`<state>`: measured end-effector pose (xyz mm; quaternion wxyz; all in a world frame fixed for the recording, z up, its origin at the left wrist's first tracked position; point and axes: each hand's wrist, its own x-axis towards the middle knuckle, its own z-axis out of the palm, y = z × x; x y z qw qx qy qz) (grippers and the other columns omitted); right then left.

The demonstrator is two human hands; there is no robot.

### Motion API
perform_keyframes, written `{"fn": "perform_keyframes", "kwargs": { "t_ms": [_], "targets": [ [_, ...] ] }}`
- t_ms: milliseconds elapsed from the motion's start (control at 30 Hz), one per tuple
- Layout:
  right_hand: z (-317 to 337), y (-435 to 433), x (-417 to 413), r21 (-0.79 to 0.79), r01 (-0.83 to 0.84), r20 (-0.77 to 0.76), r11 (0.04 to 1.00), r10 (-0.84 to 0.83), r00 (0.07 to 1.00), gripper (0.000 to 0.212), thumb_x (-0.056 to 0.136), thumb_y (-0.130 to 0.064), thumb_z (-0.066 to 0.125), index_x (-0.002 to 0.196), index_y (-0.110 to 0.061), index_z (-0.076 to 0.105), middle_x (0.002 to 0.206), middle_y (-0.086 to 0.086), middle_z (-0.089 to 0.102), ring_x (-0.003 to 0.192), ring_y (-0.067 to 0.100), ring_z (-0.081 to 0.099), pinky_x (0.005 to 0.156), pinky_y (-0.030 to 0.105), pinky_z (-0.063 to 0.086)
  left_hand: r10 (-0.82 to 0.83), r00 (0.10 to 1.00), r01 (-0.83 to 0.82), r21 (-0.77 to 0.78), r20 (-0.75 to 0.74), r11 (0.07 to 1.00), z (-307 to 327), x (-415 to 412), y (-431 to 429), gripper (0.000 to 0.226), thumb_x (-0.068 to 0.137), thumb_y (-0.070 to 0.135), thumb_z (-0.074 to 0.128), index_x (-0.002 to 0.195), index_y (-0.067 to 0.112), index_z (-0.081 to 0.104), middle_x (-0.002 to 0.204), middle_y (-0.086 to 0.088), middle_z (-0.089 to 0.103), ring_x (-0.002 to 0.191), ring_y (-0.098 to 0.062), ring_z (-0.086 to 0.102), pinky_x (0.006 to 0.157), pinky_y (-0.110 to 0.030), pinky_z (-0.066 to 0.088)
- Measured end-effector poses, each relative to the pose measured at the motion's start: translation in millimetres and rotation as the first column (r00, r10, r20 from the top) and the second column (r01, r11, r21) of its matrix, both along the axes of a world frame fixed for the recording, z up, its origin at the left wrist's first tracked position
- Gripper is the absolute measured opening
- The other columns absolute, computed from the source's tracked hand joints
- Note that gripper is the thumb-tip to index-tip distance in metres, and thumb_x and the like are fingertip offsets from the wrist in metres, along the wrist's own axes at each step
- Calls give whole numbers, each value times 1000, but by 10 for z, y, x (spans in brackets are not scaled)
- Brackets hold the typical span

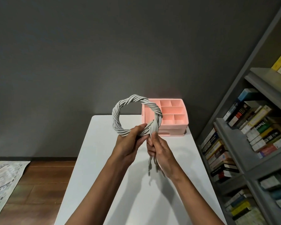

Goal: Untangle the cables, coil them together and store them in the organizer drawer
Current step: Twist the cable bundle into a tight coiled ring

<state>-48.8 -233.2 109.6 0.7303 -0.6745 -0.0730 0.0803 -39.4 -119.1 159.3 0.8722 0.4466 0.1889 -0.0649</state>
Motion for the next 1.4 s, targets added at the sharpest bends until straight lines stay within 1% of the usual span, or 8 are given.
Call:
{"fn": "perform_keyframes", "kwargs": {
  "t_ms": [233,500,733,867,1067,1167,1300,1400],
  "targets": [
    [-25,33,-17,84,-48,-33,995,50,998,38,101,-40,29,75,-14,38,61,-7,27,56,9,24,56,23,24,11,1000,-11,53,12,999,-37,-28,15,12,89,-3,57,85,-4,68,87,-13,71,81,-16,68,78,-20,56],
    [-227,63,-54,234,-174,-39,957,188,981,39,89,-54,52,85,-15,56,66,-4,32,56,5,32,59,20,29,-61,983,40,-120,-170,992,39,58,60,17,91,2,53,78,-1,65,65,-6,67,55,-8,64,55,-13,53],
    [-139,-200,10,-88,-358,33,929,362,932,29,93,-47,50,73,-28,58,61,0,39,58,11,37,60,26,36,-196,969,219,161,-149,962,-55,4,119,22,90,7,50,70,5,59,66,-4,60,58,-7,60,57,-14,54],
    [-200,-343,73,-275,-365,-43,890,368,929,11,86,-37,62,81,-28,67,66,5,50,62,25,42,55,43,35,-328,939,340,408,-100,848,-25,-89,106,33,90,8,41,81,-18,60,66,-27,61,50,-30,57,49,-30,47],
    [-182,-407,128,-266,-436,14,860,456,890,22,87,11,50,103,16,63,90,31,65,69,20,58,53,18,40,-478,871,466,502,-116,729,8,-107,143,32,90,8,42,77,-14,60,66,-26,57,54,-29,48,51,-32,38],
    [-150,-320,143,-237,-443,9,865,458,889,27,84,2,52,94,26,58,87,44,58,65,28,52,51,26,43,-568,811,549,518,-141,656,39,-83,215,31,93,10,44,70,-4,57,65,-17,55,63,-27,47,60,-31,40],
    [-186,-288,190,-482,-326,211,813,469,858,20,87,-5,58,87,14,66,85,25,67,75,25,66,73,38,55,-627,767,568,598,-137,565,55,-83,264,33,94,8,46,61,11,48,59,-6,48,61,-19,45,64,-30,39],
    [-101,-265,197,-644,-181,397,744,527,752,12,83,-6,65,76,2,70,78,13,69,77,12,60,73,9,42,-677,719,572,687,-156,448,30,-118,262,31,91,14,48,61,10,48,59,-7,47,55,-16,42,59,-29,37]
  ]
}}
